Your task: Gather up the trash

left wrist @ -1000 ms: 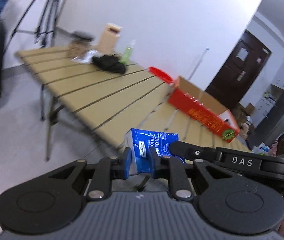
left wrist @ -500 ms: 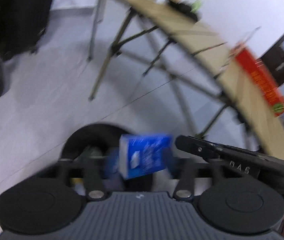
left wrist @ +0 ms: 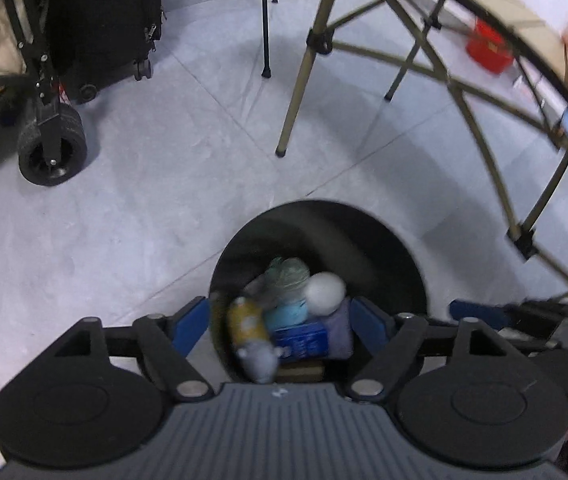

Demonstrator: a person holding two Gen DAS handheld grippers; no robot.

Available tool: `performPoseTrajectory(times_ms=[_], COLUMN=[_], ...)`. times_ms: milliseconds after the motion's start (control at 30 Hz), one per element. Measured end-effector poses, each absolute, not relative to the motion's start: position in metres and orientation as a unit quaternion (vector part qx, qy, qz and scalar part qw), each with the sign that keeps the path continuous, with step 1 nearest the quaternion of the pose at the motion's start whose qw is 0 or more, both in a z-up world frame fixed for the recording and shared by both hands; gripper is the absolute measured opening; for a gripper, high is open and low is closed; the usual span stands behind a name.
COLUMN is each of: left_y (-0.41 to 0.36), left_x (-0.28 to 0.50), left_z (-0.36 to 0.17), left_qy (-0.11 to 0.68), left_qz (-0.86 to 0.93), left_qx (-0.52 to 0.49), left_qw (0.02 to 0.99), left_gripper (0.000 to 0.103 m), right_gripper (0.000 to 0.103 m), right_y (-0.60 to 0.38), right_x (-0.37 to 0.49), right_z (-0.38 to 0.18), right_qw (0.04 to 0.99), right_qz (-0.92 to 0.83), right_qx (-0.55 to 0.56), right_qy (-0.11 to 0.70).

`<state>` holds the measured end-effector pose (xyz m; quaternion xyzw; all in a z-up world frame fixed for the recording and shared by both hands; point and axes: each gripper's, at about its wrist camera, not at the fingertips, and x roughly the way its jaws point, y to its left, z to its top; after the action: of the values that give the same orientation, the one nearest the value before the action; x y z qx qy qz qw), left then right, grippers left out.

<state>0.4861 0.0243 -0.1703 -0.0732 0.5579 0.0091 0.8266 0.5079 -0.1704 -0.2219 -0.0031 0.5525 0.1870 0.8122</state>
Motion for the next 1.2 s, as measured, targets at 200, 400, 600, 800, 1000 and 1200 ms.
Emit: performPoseTrajectory(times_ms=[200, 400, 600, 800, 1000, 1200], left_y=[0.023, 0.021, 0.020, 0.022, 0.019, -0.013], left_x=[0.486, 0.487, 0.486, 0.480, 0.471, 0.459], left_z=[-0.180, -0.182, -0.179, -0.165, -0.122, -0.061], left_qy=[0.571, 0.576, 0.573, 0.544, 0.461, 0.359], left_qz=[0.017, 0.018, 0.013, 0.015, 0.015, -0.043], left_qx=[-0.051, -0.045, -0.048, -0.049, -0.055, -0.051], left_qw=[0.819, 0.816, 0.818, 0.837, 0.885, 0.931], left_gripper=[0.081, 0.084, 0.084, 0.084, 0.084, 0.087], right_gripper=[0.049, 0.052, 0.052, 0.052, 0.051, 0.051], right_y=[-0.172, -0.173, -0.174, -0.175, -0.190, -0.231], right_x=[0.510, 0.511, 0.510, 0.505, 0.492, 0.465], right_z=[-0.228, -0.227, -0.224, -0.215, -0.171, -0.099], right_qw=[0.803, 0.803, 0.807, 0.821, 0.862, 0.913], right_qz=[0.189, 0.191, 0.190, 0.188, 0.197, 0.187], right_qx=[-0.018, -0.022, -0.017, -0.017, 0.012, 0.040], right_qy=[0.565, 0.565, 0.558, 0.539, 0.467, 0.360])
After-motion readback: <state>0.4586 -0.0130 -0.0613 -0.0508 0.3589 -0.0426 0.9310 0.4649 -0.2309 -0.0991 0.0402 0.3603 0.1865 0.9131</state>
